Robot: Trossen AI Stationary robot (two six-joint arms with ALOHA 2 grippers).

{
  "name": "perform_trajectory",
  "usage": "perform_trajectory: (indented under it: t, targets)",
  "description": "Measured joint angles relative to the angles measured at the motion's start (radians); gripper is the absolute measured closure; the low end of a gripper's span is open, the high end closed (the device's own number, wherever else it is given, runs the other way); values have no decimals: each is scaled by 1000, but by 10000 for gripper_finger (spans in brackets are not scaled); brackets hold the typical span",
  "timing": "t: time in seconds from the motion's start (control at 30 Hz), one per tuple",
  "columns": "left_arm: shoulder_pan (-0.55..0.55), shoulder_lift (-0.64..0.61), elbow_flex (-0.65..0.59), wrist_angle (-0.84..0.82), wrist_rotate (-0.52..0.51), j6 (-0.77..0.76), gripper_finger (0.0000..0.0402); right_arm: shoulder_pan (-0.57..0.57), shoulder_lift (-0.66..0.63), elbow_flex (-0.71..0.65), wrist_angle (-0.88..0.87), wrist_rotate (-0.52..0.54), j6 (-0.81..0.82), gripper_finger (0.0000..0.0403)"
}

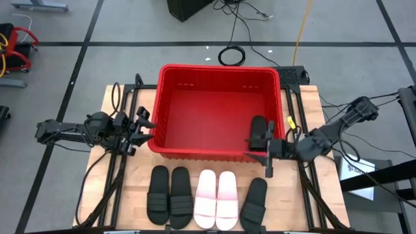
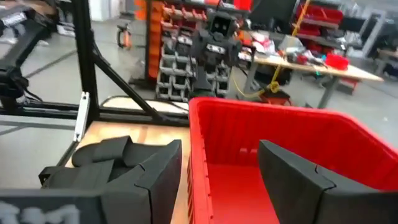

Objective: Pick and place slides into bin
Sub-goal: Put the right black slide into the red bin

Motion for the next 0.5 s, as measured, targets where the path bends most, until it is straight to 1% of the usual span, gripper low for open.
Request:
perform_trajectory:
  t: [0.07,0.23,0.37,0.4,0.5]
  targets:
    - [0,-1,0,3,20,-1,217,18,32,41,-59,19,37,202]
    - [-18,0,0,3,27,-7,217,32,125,152,-203,16,139,202]
    - [-35,0,0,18,26,-7,217,32,201,252,-416,13,274,202]
    - [-39,0,0,29,26,-7,217,32,220,274,-472,7,310,202]
    - [-49,-1,0,34,26,-7,217,30,266,337,-620,-55,416,202]
